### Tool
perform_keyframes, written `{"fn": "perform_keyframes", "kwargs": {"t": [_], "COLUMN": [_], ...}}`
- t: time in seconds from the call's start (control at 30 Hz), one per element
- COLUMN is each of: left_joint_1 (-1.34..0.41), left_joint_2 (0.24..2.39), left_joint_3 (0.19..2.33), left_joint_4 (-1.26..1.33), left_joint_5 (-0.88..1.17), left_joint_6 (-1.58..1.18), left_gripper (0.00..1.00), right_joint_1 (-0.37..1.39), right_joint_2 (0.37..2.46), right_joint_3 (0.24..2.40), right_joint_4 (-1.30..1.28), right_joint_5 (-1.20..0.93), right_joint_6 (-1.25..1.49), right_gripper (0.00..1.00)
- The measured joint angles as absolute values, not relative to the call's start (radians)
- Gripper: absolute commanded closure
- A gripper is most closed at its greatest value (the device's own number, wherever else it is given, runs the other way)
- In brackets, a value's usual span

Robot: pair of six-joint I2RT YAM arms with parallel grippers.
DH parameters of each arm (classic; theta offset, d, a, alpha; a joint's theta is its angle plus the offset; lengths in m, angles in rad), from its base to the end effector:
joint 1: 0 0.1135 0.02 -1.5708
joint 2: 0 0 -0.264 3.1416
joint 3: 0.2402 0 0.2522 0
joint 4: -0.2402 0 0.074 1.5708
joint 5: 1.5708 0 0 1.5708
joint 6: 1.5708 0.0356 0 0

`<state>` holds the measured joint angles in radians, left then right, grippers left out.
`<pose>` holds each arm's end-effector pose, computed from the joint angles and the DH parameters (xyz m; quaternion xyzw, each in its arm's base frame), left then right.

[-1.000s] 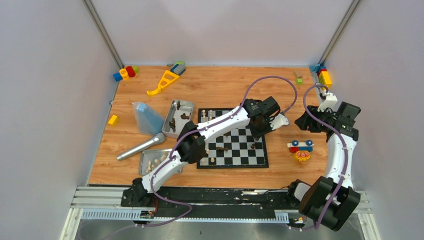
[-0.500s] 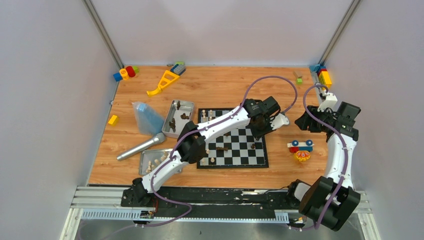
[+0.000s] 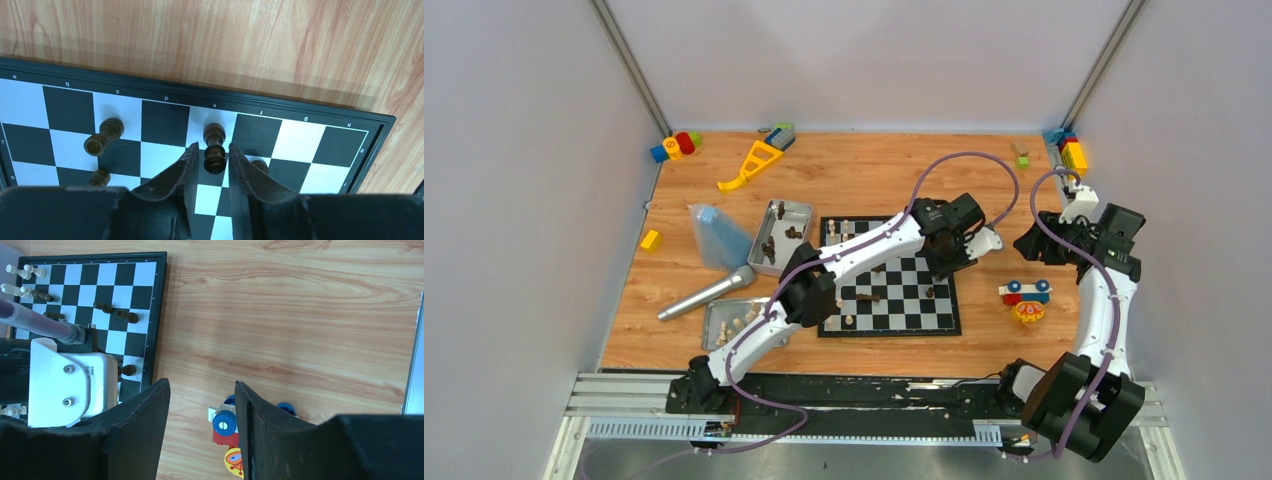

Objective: Set up the chess pieces on the board
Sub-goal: Place the chess piece on the chessboard, then pick up the chess piece from the chessboard.

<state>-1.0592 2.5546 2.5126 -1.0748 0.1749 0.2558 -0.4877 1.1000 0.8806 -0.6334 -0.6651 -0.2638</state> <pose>0.2565 -0.4694 0.2114 0.6087 0.7563 -0.1660 0.1731 0.2042 -0.0835 0.2772 -0.0151 0.8922 0.1625 0.4211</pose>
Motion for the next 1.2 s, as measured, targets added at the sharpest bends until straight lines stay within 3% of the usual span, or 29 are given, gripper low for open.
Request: {"fn": "perform_keyframes", "kwargs": {"t": [0.3,0.5,0.7,0.97,1.2], "left_joint_1": [-1.059,-1.059,-1.059,-1.016,-0.868], "left_joint_2": [2.556,2.545,2.401,2.047,1.811], "left_joint_3": [2.513,2.501,2.317,2.001,1.719], "left_joint_4": [-1.073,-1.069,-1.033,-0.953,-0.876], "left_joint_5": [0.165,0.145,0.110,0.103,0.114], "left_joint_6": [0.256,0.259,0.275,0.283,0.298], "left_gripper": [0.47,0.28,0.18,0.16,0.20], "right_joint_1": [-0.488,-0.488,-0.488,-0.470,-0.301], "right_joint_2": [1.100,1.100,1.100,1.087,1.061], "right_joint_3": [0.881,0.881,0.881,0.881,0.891], "right_joint_4": [-0.634,-0.637,-0.645,-0.655,-0.658], "right_joint_5": [-0.665,-0.666,-0.694,-0.779,-0.820], "right_joint_6": [-0.264,-0.263,-0.263,-0.273,-0.307], "right_gripper": [0.48,0.47,0.42,0.35,0.34]}}
